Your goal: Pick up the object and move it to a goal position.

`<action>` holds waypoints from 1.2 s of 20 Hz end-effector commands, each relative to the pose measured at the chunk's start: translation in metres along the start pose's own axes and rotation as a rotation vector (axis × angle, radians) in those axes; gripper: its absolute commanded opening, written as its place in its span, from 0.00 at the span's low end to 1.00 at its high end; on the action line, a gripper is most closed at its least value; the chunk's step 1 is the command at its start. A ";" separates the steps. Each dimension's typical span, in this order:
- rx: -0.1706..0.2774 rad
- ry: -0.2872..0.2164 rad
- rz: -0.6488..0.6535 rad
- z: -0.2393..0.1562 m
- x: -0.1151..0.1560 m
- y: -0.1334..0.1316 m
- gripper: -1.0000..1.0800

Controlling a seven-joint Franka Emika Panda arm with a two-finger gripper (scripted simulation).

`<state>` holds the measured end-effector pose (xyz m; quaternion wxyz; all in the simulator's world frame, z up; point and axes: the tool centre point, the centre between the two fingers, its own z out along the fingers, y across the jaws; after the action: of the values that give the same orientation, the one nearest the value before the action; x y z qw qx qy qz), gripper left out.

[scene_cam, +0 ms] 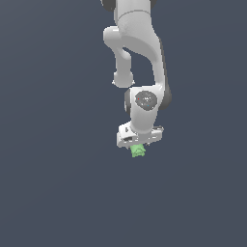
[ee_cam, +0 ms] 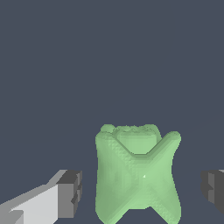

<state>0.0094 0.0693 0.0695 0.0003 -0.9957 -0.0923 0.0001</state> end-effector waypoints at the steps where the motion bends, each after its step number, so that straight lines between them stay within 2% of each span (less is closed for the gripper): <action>1: 0.000 -0.001 -0.001 0.014 -0.001 0.000 0.96; 8: 0.000 0.000 -0.002 0.029 0.001 0.000 0.96; 9: 0.000 0.000 -0.002 0.029 0.001 0.000 0.00; 24: -0.001 0.001 -0.003 0.023 -0.001 0.001 0.00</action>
<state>0.0086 0.0691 0.0436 0.0001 -0.9956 -0.0938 0.0002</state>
